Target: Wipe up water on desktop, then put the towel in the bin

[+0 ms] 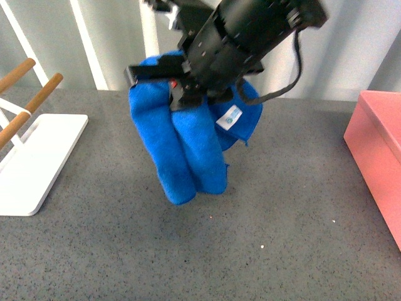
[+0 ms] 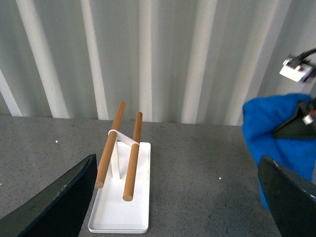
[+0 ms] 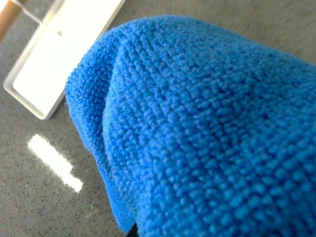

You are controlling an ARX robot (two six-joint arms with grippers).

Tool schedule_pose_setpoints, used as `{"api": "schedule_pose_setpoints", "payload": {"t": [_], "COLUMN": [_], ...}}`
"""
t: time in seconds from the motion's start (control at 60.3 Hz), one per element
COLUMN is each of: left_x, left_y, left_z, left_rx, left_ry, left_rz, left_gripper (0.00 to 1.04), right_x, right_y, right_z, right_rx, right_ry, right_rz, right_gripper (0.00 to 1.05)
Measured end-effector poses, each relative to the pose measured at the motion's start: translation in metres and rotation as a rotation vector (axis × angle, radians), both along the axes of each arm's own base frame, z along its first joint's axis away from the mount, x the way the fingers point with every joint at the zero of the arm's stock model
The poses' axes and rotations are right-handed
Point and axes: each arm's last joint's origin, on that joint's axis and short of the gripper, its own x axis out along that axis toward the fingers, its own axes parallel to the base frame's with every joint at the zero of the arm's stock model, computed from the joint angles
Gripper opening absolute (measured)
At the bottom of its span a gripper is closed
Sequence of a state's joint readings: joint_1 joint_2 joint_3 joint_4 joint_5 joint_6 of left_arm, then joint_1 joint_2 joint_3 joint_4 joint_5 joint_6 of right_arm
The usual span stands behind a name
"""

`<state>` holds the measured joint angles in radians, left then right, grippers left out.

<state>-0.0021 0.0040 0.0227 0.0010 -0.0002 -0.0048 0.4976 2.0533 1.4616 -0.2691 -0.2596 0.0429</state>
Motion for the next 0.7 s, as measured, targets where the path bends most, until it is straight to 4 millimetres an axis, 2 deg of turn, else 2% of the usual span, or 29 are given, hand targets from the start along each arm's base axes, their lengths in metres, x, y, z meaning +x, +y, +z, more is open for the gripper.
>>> {"api": "schedule_pose_setpoints", "payload": {"t": [0.033, 0.099, 0.249, 0.331, 0.53, 0.696], "left_x": [0.000, 0.000, 0.000, 0.000, 0.000, 0.000], "left_y": [0.000, 0.000, 0.000, 0.000, 0.000, 0.000], "left_z": [0.000, 0.000, 0.000, 0.000, 0.000, 0.000], "left_rx": [0.000, 0.000, 0.000, 0.000, 0.000, 0.000], "left_ry": [0.000, 0.000, 0.000, 0.000, 0.000, 0.000], "left_rz": [0.000, 0.000, 0.000, 0.000, 0.000, 0.000], "left_gripper": [0.98, 0.98, 0.98, 0.98, 0.98, 0.98], "right_x": [-0.001, -0.004, -0.009, -0.014, -0.026, -0.039], "right_y": [-0.006, -0.026, -0.056, -0.072, -0.113, -0.152], "right_z": [0.012, 0.048, 0.098, 0.116, 0.136, 0.130], "right_rx": [0.005, 0.006, -0.025, -0.085, -0.259, -0.387], "right_ry": [-0.025, -0.100, -0.191, -0.226, -0.276, -0.244], "right_rz": [-0.016, -0.069, -0.182, -0.274, -0.482, -0.646], "right_gripper": [0.04, 0.04, 0.04, 0.04, 0.04, 0.04]}}
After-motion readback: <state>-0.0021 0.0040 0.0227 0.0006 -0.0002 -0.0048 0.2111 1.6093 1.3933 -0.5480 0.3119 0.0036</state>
